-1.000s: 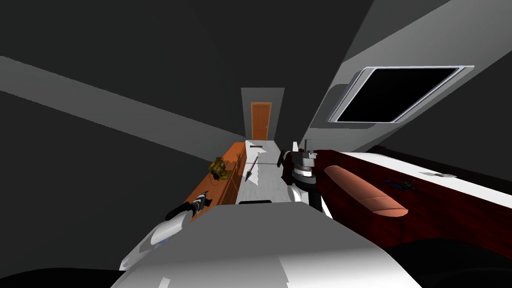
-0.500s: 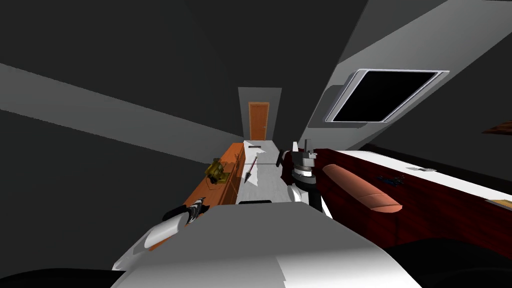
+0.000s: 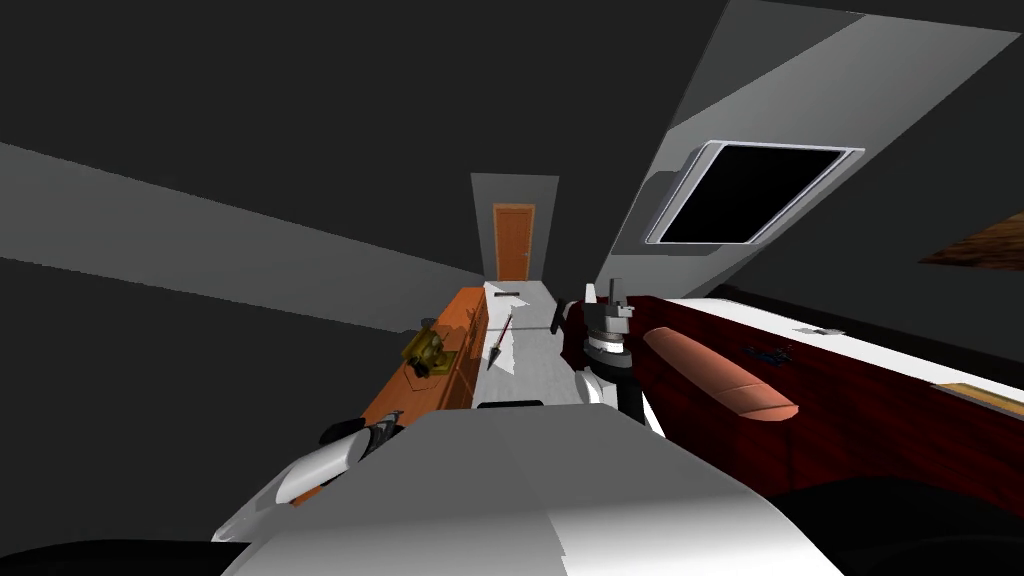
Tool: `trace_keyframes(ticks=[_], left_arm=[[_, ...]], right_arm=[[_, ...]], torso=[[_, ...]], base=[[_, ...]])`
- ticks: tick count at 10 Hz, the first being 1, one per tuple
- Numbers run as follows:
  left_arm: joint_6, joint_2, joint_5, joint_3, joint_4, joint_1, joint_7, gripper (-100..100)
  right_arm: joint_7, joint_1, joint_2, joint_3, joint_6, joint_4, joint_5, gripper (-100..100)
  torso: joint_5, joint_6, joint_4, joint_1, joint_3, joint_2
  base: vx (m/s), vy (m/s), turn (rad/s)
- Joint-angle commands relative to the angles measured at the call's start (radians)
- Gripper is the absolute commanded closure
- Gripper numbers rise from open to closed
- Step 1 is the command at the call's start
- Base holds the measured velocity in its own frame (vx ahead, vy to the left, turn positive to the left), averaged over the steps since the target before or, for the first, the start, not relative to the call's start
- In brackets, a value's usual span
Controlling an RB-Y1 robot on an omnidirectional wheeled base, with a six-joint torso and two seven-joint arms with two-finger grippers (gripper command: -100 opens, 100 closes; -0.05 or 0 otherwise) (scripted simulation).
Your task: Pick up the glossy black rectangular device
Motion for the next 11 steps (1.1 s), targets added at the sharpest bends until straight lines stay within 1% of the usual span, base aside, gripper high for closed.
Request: trace_keyframes(ticks=[1, 2, 3, 5, 6, 7, 8, 9, 10, 11], left_arm=[[0.045, 0.014, 0.004, -0.014, 0.018, -0.002, -0.012, -100], [0.071, 0.025, 0.017, -0.028, 0.043, -0.007, -0.031, -100], [0.071, 0.025, 0.017, -0.028, 0.043, -0.007, -0.031, -100], [0.113, 0.035, 0.037, -0.055, 0.084, -0.014, -0.062, -100], [0.137, 0.027, 0.048, -0.078, 0.11, -0.017, -0.081, -100], [0.142, 0.021, 0.051, -0.086, 0.117, -0.017, -0.085, -100], [0.133, 0.03, 0.053, -0.076, 0.101, -0.007, -0.085, -100], [0.139, 0.03, 0.053, -0.077, 0.097, -0.004, -0.083, 0], [0.123, 0.009, 0.036, -0.081, 0.127, -0.022, -0.075, -100], [0.108, -0.013, 0.019, -0.085, 0.157, -0.04, -0.067, -100]], right_arm=[[0.0, 0.0, 0.0, 0.0, 0.0, 0.0, 0.0, 0], [0.0, 0.0, 0.0, 0.0, 0.0, 0.0, 0.0, 0], [0.0, 0.0, 0.0, 0.0, 0.0, 0.0, 0.0, 0], [0.0, 0.0, 0.0, 0.0, 0.0, 0.0, 0.0, 0], [0.0, 0.0, 0.0, 0.0, 0.0, 0.0, 0.0, 0], [0.0, 0.0, 0.0, 0.0, 0.0, 0.0, 0.0, 0], [0.0, 0.0, 0.0, 0.0, 0.0, 0.0, 0.0, 0], [0.0, 0.0, 0.0, 0.0, 0.0, 0.0, 0.0, 0], [0.0, 0.0, 0.0, 0.0, 0.0, 0.0, 0.0, 0], [0.0, 0.0, 0.0, 0.0, 0.0, 0.0, 0.0, 0]], torso=[[0.0, 0.0, 0.0, 0.0, 0.0, 0.0], [0.0, 0.0, 0.0, 0.0, 0.0, 0.0], [0.0, 0.0, 0.0, 0.0, -0.001, -0.001], [0.0, 0.0, 0.0, 0.0, 0.0, 0.0], [0.0, 0.0, 0.0, 0.0, 0.0, 0.0], [0.0, 0.0, 0.0, 0.001, -0.001, -0.003], [0.0, 0.0, -0.001, 0.0, -0.001, -0.002], [0.0, 0.0, 0.0, -0.001, 0.0, 0.0], [0.0, 0.0, 0.0, -0.002, 0.001, 0.002], [0.0, 0.0, 0.001, -0.001, 0.002, 0.004]], base=[[0.058, 0.023, -0.059], [0.078, 0.031, -0.087], [0.058, 0.03, -0.028], [0.053, 0.024, -0.059], [0.103, 0.043, -0.092], [0.097, 0.037, -0.055], [0.036, 0.014, -0.004], [0.007, 0.003, 0.0], [-0.019, 0.02, -0.054], [-0.052, 0.047, -0.108]])
